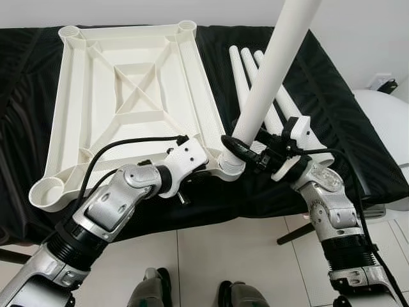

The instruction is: Building children table

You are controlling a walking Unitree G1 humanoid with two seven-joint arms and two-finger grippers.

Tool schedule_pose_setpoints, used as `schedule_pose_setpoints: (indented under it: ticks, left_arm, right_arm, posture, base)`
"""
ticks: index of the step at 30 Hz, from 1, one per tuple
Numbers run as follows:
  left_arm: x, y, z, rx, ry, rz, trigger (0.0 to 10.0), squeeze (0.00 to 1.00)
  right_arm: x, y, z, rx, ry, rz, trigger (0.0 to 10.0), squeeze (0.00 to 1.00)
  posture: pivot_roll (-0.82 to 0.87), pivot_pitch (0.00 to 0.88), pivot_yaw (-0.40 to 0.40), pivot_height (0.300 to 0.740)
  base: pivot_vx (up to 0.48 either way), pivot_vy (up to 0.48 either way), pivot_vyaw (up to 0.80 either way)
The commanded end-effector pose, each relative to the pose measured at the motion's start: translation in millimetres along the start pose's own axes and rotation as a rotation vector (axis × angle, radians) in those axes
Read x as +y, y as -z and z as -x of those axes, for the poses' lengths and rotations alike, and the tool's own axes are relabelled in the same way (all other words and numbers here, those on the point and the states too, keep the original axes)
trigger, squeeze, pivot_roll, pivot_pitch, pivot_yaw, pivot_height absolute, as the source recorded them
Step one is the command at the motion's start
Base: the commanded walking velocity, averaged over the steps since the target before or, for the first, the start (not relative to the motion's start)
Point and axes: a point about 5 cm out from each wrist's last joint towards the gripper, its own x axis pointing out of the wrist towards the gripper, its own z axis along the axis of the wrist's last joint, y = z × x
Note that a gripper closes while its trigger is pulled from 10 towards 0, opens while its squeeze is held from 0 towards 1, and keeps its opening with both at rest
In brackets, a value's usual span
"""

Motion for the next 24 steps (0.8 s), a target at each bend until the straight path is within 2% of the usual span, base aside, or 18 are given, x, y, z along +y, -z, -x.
schedule_pose_setpoints:
  ticks: [1,24]
  left_arm:
    - [-6.3,2.1,2.8,0.011,0.066,0.0,10.0,0.0]
    - [-5.3,1.5,4.0,0.013,0.066,0.001,10.0,0.0]
  right_arm:
    - [-5.2,20.0,13.4,0.101,0.072,-0.045,10.0,0.0]
    - [-2.3,20.1,18.1,0.077,0.155,-0.06,10.0,0.0]
  posture:
    - [-0.02,0.203,-0.024,0.74]
    - [-0.02,0.215,-0.016,0.74]
  base:
    - [0.0,0.0,0.0]
    - [0.0,0.0,0.0]
